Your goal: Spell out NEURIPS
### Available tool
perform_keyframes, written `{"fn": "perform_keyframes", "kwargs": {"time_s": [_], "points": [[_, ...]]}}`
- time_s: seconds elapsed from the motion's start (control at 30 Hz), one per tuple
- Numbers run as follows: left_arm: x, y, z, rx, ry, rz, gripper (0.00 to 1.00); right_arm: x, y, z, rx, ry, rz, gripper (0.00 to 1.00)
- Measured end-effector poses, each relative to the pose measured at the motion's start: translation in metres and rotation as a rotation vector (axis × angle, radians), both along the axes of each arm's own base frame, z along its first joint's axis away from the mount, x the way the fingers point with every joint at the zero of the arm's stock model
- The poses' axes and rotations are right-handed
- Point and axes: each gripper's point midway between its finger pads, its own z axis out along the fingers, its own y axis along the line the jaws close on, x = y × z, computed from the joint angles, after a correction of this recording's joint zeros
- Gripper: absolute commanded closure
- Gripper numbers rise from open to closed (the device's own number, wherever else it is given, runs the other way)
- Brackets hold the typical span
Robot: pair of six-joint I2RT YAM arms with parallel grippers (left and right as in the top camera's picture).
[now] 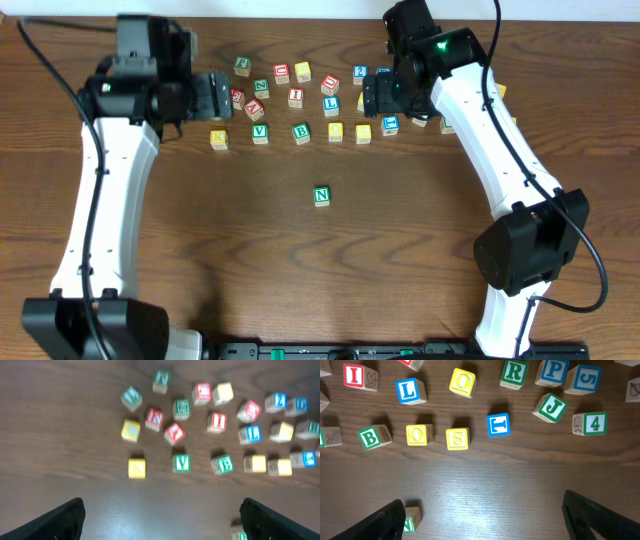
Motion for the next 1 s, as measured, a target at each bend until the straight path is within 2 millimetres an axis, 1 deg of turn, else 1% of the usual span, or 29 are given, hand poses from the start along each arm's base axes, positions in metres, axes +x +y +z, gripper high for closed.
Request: {"fn": "perform_keyframes", "kwargs": {"time_s": [0.07, 0.17, 0.3, 0.33, 0.4, 0.5, 0.53, 0.57, 0.63, 0.87, 0.93, 1.0], "points": [[0.004, 0.001, 0.004, 0.009, 0.017, 0.008, 0.02, -0.001, 0.0, 0.0, 0.0, 0.004, 0.001, 0.05], [0.036, 0.004, 0.016, 0.022, 0.008, 0.023, 0.02, -0.002, 0.0, 0.0, 0.0, 0.008, 0.001, 0.05], [0.067, 0.005, 0.007, 0.031, 0.03, 0.031, 0.02, -0.004, -0.001, 0.0, 0.0, 0.015, 0.002, 0.05], [0.075, 0.004, 0.0, 0.034, 0.037, 0.031, 0.02, -0.004, -0.001, 0.0, 0.0, 0.016, 0.002, 0.05], [0.085, 0.004, -0.015, 0.036, 0.056, 0.029, 0.02, -0.004, 0.0, 0.0, 0.0, 0.017, 0.002, 0.05], [0.091, 0.004, -0.033, 0.042, 0.084, 0.021, 0.02, -0.004, 0.0, 0.0, 0.0, 0.016, 0.002, 0.04], [0.093, 0.003, -0.038, 0.045, 0.09, 0.018, 0.02, -0.004, 0.0, 0.0, 0.0, 0.016, 0.002, 0.01], [0.095, 0.002, -0.042, 0.046, 0.094, 0.016, 0.02, -0.004, 0.0, 0.0, 0.0, 0.016, 0.002, 0.01], [0.099, 0.002, -0.045, 0.047, 0.09, 0.015, 0.02, -0.004, 0.0, 0.0, -0.001, 0.016, 0.005, 0.01], [0.113, 0.001, -0.045, 0.046, 0.042, 0.013, 0.02, -0.004, 0.0, 0.0, -0.001, 0.016, 0.005, 0.01], [0.116, 0.001, -0.048, 0.046, 0.043, 0.014, 0.02, -0.004, 0.0, 0.0, -0.001, 0.016, 0.005, 0.01], [0.12, 0.001, -0.056, 0.047, 0.053, 0.013, 0.02, -0.004, 0.0, 0.0, -0.001, 0.017, 0.005, 0.01]]}}
